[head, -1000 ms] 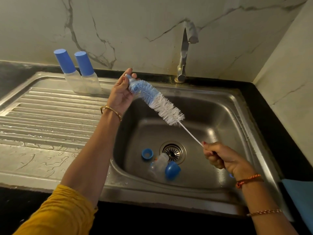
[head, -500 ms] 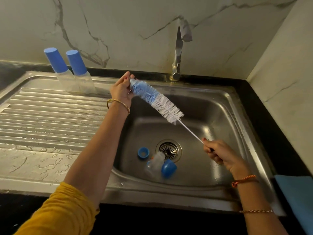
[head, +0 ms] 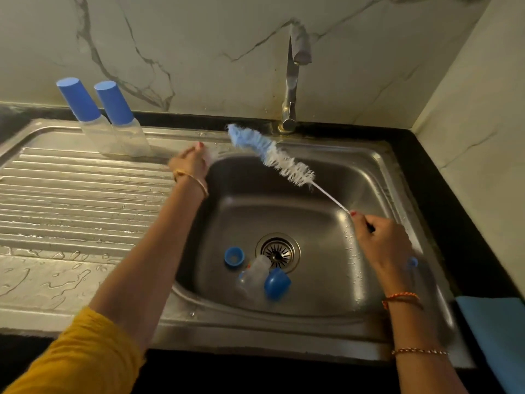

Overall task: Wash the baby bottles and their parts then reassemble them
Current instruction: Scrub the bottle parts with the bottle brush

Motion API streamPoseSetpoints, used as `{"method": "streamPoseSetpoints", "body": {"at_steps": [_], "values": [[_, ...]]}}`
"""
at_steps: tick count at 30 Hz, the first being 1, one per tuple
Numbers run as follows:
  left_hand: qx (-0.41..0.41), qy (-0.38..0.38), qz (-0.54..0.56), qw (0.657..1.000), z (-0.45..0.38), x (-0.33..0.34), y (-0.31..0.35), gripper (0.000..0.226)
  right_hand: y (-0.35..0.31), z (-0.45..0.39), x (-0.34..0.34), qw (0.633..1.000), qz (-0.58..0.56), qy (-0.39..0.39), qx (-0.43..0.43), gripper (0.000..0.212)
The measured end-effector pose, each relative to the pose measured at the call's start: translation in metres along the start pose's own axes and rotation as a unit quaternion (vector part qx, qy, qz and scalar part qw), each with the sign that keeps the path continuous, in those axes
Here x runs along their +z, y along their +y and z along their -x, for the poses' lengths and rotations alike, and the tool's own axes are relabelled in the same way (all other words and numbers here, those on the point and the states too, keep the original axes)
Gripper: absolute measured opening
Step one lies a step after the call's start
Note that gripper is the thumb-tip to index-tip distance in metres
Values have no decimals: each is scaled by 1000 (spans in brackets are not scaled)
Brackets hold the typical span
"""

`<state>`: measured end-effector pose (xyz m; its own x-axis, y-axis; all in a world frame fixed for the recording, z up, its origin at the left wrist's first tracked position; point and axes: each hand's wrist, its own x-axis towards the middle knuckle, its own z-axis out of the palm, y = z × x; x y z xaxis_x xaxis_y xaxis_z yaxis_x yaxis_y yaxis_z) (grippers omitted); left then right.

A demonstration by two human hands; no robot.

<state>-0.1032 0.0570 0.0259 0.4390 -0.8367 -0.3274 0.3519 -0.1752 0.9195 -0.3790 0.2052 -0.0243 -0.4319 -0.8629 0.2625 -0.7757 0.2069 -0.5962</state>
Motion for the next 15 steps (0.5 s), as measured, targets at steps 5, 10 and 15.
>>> {"method": "streamPoseSetpoints", "body": {"at_steps": [5, 10, 15], "values": [[-53, -27, -34, 998, 3, -2, -67, 16, 4, 2, 4, 999, 47, 12, -18, 48], [-15, -49, -247, 968, 2, -20, -113, 15, 8, -2, 9, 998, 61, 7, -1, 52], [12, -147, -408, 901, -6, -21, -137, 11, 12, -2, 12, 998, 62, 26, -4, 39]]}}
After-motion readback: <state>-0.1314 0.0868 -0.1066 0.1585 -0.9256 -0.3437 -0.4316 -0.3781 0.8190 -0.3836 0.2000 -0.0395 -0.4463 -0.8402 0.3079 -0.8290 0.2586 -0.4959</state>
